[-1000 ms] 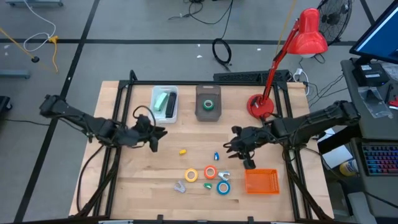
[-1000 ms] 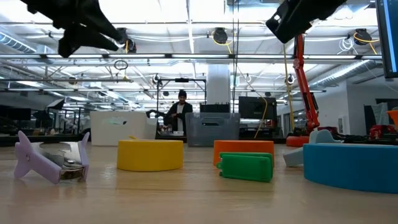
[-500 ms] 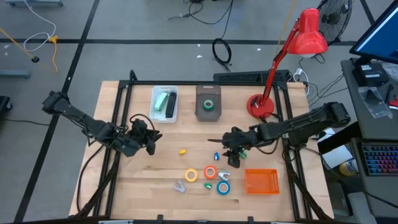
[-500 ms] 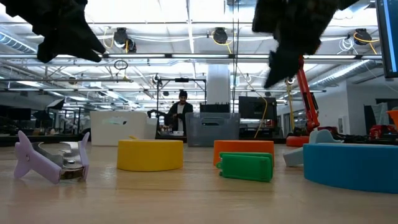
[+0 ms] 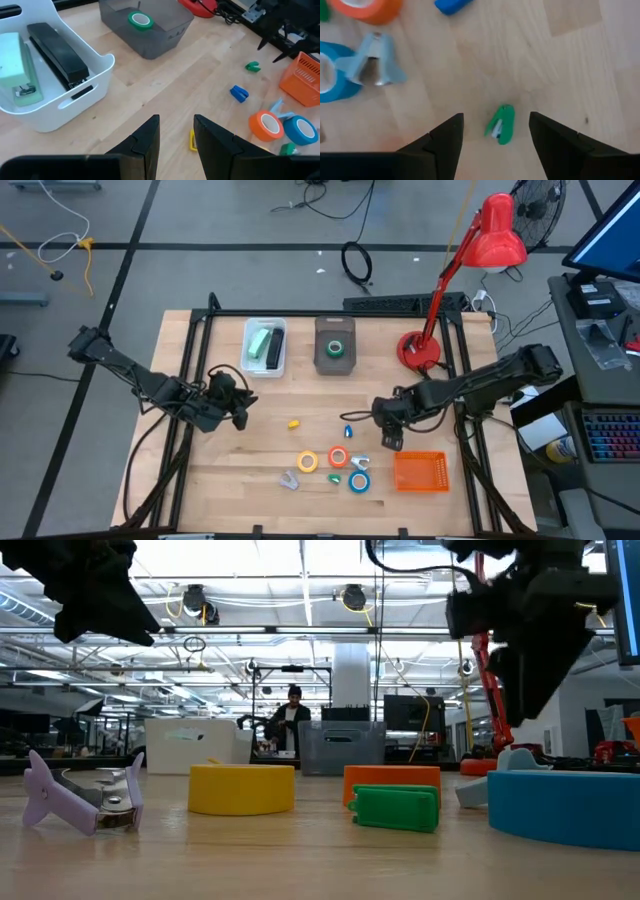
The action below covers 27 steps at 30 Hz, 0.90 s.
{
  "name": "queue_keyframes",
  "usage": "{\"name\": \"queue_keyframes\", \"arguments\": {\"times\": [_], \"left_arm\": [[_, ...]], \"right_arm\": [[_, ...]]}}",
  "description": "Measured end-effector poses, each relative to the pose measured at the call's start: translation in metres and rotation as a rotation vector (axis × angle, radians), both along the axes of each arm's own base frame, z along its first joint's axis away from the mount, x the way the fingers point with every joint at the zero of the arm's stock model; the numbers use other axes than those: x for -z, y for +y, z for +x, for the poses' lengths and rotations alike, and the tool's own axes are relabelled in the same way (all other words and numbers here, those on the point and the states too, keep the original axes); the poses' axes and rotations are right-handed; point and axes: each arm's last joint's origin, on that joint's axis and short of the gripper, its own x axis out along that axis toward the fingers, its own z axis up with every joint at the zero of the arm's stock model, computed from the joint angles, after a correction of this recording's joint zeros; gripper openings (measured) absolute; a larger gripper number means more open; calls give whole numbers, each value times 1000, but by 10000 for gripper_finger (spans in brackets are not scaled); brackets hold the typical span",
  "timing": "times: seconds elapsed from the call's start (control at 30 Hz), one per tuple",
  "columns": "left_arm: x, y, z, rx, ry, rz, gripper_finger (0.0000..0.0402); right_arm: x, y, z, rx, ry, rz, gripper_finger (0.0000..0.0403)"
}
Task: Pick and place Stapler, Stapler remover, tape
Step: Put the small green stapler into the white bin
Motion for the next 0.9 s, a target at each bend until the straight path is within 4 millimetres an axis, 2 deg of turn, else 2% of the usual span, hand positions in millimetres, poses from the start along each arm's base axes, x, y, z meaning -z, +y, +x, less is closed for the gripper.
{"name": "queue_keyframes", "arguments": {"times": [0.27,0.9], "left_arm": [[0,0,0,0,-1,0,122],[0,1,0,-14,-9,13,122]], "right_arm": [[24,4,-15,55,77,53,224],[45,5,-19,146,2,76,224]]}}
